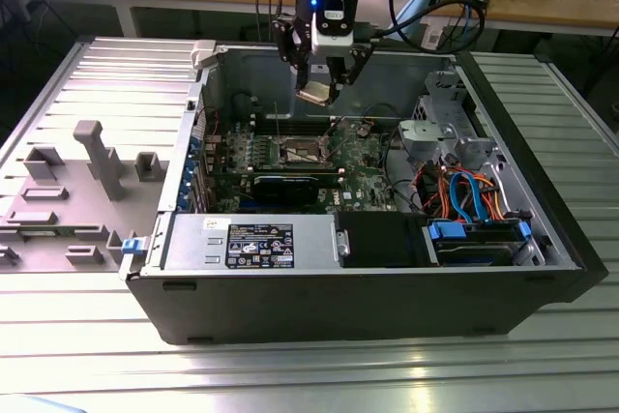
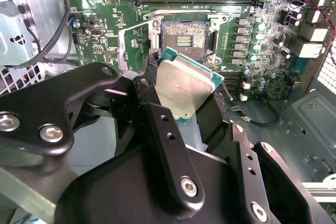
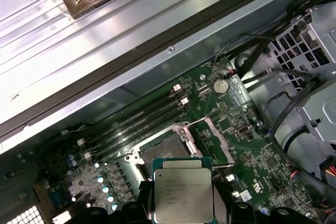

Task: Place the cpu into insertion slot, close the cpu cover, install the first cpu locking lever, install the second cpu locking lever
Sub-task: 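Place the cpu into insertion slot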

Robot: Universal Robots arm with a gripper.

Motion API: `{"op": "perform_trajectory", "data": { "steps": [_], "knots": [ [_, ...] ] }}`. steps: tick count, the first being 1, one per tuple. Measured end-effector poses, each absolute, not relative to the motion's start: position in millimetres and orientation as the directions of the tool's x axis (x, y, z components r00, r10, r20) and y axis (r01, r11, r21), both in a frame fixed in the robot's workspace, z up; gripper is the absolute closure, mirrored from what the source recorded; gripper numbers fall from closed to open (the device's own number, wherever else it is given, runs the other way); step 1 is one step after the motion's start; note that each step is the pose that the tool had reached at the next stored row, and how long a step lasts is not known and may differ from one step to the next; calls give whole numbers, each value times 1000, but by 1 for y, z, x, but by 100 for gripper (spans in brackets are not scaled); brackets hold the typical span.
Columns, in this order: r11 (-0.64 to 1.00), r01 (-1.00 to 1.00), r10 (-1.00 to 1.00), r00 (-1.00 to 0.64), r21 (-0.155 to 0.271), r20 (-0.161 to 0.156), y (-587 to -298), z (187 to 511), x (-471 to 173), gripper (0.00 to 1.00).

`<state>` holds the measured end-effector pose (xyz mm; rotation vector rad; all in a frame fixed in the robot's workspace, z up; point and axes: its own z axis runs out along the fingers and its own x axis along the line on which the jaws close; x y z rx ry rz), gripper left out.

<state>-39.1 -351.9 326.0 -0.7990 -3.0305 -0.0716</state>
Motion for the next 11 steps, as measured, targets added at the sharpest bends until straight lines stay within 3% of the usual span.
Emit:
{"op": "perform_trajectory", "data": {
  "steps": [11],
  "knots": [
    [856, 515, 515, -857, 42, 18, -352, 326, -39, 45]
  ]
}}
